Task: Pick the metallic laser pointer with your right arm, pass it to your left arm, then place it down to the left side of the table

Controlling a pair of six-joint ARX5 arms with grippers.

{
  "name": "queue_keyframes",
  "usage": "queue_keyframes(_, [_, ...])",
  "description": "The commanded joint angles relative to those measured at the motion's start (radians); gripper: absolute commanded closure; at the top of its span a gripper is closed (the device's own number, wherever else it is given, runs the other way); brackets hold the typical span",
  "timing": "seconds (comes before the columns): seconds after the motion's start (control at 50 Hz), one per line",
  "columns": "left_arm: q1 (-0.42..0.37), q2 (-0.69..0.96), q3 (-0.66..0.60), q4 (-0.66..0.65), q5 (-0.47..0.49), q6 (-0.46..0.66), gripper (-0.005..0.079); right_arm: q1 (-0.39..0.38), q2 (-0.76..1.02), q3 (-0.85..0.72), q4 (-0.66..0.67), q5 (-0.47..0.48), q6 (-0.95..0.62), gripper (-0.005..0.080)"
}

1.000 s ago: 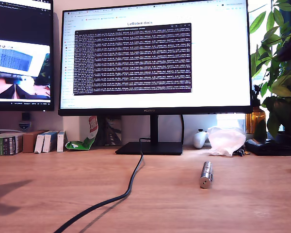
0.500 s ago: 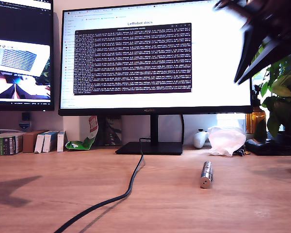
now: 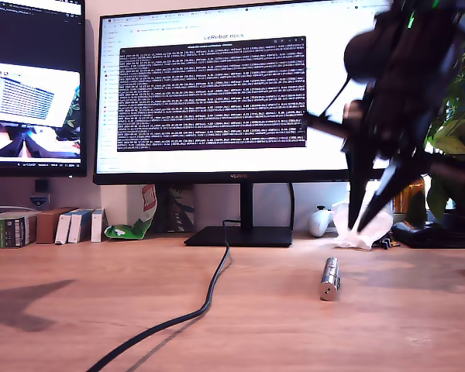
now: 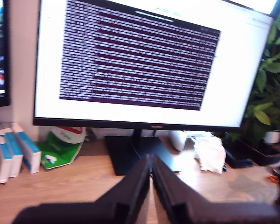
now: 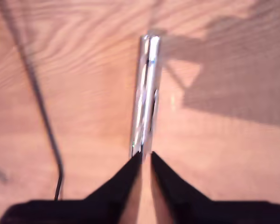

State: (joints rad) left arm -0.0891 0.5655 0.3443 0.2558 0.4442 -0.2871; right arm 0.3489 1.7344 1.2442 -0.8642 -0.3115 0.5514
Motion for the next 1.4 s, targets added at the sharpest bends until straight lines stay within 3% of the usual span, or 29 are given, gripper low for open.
queue_keyframes(0.0, [-0.017,0.005,0.008,0.011,0.001,0.008,0.0762,0.007,0.022,0.039,0.014,-0.013,0.010,0.0564])
queue_keyframes(0.08, [-0.029,0.005,0.008,0.010,0.001,0.008,0.0762,0.012,0.049,0.063,0.027,-0.020,0.022,0.0463])
queue_keyframes(0.18, [-0.039,0.005,0.008,0.011,0.001,0.008,0.0762,0.021,0.076,0.089,0.050,-0.034,0.025,0.0410])
queue_keyframes(0.62, [-0.039,0.005,0.008,0.011,0.001,0.008,0.0762,0.031,0.186,0.145,-0.015,-0.014,0.025,0.0410])
queue_keyframes(0.86, [-0.039,0.005,0.008,0.011,0.001,0.008,0.0762,0.027,0.191,0.145,-0.004,0.034,0.024,0.0410])
queue_keyframes(1.38, [-0.039,0.005,0.008,0.006,0.001,0.008,0.0762,0.018,0.258,0.145,0.007,0.034,0.025,0.0432])
